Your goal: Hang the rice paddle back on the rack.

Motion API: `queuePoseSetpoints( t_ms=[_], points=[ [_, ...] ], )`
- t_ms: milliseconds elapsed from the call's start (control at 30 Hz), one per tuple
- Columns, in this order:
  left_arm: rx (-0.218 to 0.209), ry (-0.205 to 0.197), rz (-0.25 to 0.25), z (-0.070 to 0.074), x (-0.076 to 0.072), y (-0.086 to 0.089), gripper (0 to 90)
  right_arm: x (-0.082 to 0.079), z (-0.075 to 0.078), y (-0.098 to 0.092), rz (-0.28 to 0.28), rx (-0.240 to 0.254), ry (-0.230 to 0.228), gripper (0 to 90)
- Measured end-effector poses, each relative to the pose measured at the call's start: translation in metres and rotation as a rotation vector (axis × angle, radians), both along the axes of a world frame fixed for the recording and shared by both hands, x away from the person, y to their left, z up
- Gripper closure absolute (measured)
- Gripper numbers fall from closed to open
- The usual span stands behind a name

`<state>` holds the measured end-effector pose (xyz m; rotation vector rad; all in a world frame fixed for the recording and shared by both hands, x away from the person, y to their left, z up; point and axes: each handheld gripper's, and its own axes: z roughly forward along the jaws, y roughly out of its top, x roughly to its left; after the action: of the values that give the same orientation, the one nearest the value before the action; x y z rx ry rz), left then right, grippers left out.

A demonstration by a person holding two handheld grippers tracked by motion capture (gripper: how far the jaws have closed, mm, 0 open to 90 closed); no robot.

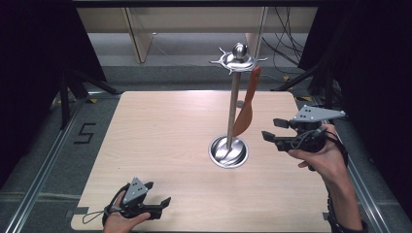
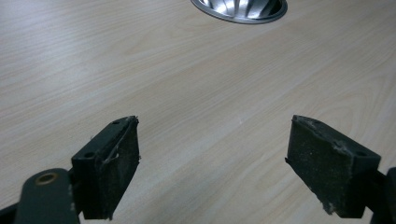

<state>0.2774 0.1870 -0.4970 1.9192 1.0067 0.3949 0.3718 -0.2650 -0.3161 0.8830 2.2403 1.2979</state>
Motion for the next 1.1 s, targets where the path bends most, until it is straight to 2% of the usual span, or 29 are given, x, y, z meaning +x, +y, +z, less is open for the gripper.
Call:
queuePoseSetpoints(
  t_ms=[33, 67, 100, 133, 167, 233, 267, 400, 467, 500, 533, 733, 800, 933, 1000, 1100],
  points=[
    [0.014, 0.001, -0.007, 0.001, 0.000, 0.001, 16.2, -0.002, -0.001, 0.000, -0.012, 0.001, 0.019, 39.7],
    [0.012, 0.000, -0.007, 0.001, 0.000, 0.001, 16.2, -0.002, -0.002, -0.001, -0.011, -0.004, 0.020, 39.6],
    [0.011, 0.000, -0.006, 0.001, 0.000, 0.001, 16.2, -0.002, -0.005, -0.001, -0.020, 0.017, -0.002, 39.5],
    [0.012, 0.001, -0.007, 0.000, 0.000, 0.001, 16.2, -0.002, -0.005, -0.004, -0.003, -0.007, 0.008, 39.4],
    [0.012, 0.001, -0.007, 0.000, 0.000, 0.001, 16.2, -0.002, -0.008, -0.004, -0.009, 0.009, -0.008, 39.0],
    [0.009, -0.001, -0.004, 0.001, 0.000, 0.001, 16.2, -0.003, -0.010, -0.006, -0.007, 0.008, 0.014, 37.9],
    [0.027, -0.006, -0.012, 0.001, 0.001, 0.002, 16.2, -0.003, -0.013, -0.005, -0.008, 0.015, 0.013, 37.8],
    [0.014, 0.003, -0.004, 0.001, 0.002, 0.001, 16.1, -0.002, -0.025, -0.008, -0.002, -0.008, 0.031, 37.1],
    [0.011, 0.003, -0.005, 0.001, 0.002, 0.001, 16.1, 0.001, -0.030, -0.011, 0.007, -0.024, 0.023, 37.1],
    [0.011, 0.004, -0.004, 0.001, 0.002, 0.001, 16.1, 0.001, -0.033, -0.010, -0.010, 0.003, 0.025, 36.9],
    [0.009, 0.004, -0.003, 0.000, 0.002, 0.001, 16.1, 0.001, -0.035, -0.012, -0.015, 0.001, 0.045, 36.6],
    [0.001, 0.007, 0.002, 0.001, 0.002, 0.001, 16.2, 0.004, -0.048, -0.012, -0.016, -0.017, 0.064, 35.7],
    [0.024, -0.005, -0.009, 0.002, 0.003, 0.002, 16.2, 0.003, -0.053, -0.012, -0.010, -0.019, 0.072, 35.6],
    [0.020, -0.008, -0.019, 0.001, 0.003, 0.002, 16.2, 0.003, -0.064, -0.011, -0.017, -0.034, 0.109, 35.2],
    [-0.012, 0.002, -0.001, 0.002, 0.002, 0.001, 16.1, 0.001, -0.069, -0.011, -0.021, -0.042, 0.135, 34.6],
    [-0.002, -0.003, -0.005, 0.002, 0.002, 0.002, 16.1, -0.003, -0.075, -0.009, -0.014, -0.060, 0.148, 34.4]
  ],
)
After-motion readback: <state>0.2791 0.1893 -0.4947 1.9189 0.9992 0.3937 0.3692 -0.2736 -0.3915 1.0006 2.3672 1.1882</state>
